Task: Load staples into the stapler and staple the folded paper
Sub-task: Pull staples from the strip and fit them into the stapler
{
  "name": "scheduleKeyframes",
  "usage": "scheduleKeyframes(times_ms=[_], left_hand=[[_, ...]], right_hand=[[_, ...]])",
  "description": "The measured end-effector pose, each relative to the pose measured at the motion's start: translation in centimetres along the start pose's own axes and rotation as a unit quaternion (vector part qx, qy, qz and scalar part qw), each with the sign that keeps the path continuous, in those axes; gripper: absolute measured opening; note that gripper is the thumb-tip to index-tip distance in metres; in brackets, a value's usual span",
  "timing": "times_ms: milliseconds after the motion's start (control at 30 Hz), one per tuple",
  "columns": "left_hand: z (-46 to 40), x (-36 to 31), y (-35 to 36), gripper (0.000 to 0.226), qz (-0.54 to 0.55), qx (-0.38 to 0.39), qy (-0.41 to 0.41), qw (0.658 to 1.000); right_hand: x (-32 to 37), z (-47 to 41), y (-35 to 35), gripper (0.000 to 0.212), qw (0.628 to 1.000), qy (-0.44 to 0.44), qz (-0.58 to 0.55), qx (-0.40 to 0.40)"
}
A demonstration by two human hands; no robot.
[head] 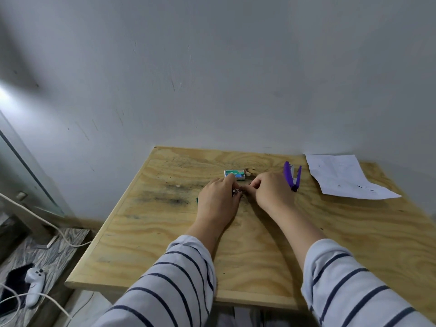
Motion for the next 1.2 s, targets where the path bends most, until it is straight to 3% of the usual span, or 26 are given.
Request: scheduleKeyframes(times_ms=[167, 367, 567, 700, 800, 900, 1000, 1200], left_hand=[[0.1, -0.1, -0.1, 0.015, 0.005, 0.002, 0.005, 1.0], [0.2, -0.1, 0.0, 0.012, 0.019, 0.005, 0.007, 1.0], [0.2, 0.0, 0.1, 0.012, 0.024, 0.009, 0.008, 1.0], [0.1, 0.0, 0.2, 0.011, 0.024, 0.006, 0.004, 1.0], [0.1, 0.1, 0.1, 0.014, 0.014, 0.002, 0.01, 1.0], [0.2, 0.1, 0.1, 0.014, 0.012, 0.002, 0.008, 1.0], [0.2, 0.2, 0.1, 0.014, 0.016, -0.004, 0.006, 1.0], [0.2, 0.1, 0.0, 0.014, 0.019, -0.009, 0.011, 1.0]], right_hand=[[0.1, -0.9, 1.0, 0.025, 0.995, 0.043, 0.084, -0.044], [0.7, -1.4, 1.2, 0.012, 0.99, 0.07, 0.12, -0.039], [0.3, -0.4, 1.0, 0.01, 0.996, -0.022, 0.074, -0.054], [0.4, 0.1, 0.8, 0.009, 0.997, -0.067, 0.045, -0.016], [-0.7, -0.7, 0.5, 0.012, 0.997, -0.007, -0.056, 0.052], [-1.8, -1.2, -0.4, 0.01, 0.99, 0.026, -0.134, 0.019], [-3.0, -1.4, -1.2, 0.017, 0.994, 0.046, -0.091, -0.04], [-3.7, -1.0, -0.7, 0.016, 0.997, 0.054, -0.03, -0.043]])
Point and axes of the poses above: each hand's wrist, its own z-axis away from the middle knuckle, its own y-axis out of the palm, x = y × z, the point moved 2 cm from there along -z, towards the middle knuckle, and after that the axes turned 12 degrees about -z, right-handed, at the moved point
